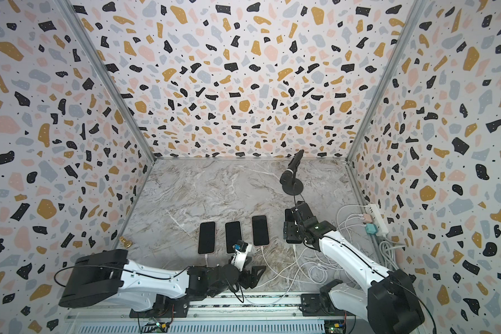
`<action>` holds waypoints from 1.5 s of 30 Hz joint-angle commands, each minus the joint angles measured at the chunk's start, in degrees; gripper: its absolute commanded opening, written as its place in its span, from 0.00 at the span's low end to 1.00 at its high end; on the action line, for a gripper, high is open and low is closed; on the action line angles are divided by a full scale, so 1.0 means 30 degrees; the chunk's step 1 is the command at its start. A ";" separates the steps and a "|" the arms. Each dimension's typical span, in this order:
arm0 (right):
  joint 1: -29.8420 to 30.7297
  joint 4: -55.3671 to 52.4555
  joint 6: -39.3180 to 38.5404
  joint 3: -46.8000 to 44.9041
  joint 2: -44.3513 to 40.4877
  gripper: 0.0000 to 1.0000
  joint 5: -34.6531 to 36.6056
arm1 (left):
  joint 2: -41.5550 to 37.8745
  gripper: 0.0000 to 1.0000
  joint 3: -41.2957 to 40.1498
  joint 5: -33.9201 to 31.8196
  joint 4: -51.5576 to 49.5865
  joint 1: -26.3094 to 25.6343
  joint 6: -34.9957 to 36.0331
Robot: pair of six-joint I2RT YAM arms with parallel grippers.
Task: Unplug the charging cable from the phone
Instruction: Pick up the phone at the center of the board, then remove the charging cable from the phone.
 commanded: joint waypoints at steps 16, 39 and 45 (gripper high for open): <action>0.0060 -0.0131 0.0117 0.0315 -0.1646 0.50 -0.0521 | 0.8075 0.66 0.3894 0.5570 1.0027 0.0153 -0.1841; 0.0058 -0.0438 -0.0037 -0.0135 -0.3258 0.46 -0.1066 | 1.0896 0.47 0.6766 0.7283 0.9879 0.1573 -0.2453; 0.0045 -0.0510 -0.0103 -0.0177 -0.3439 0.44 -0.1090 | 1.1021 0.38 0.6920 0.7283 0.9745 0.1682 -0.2448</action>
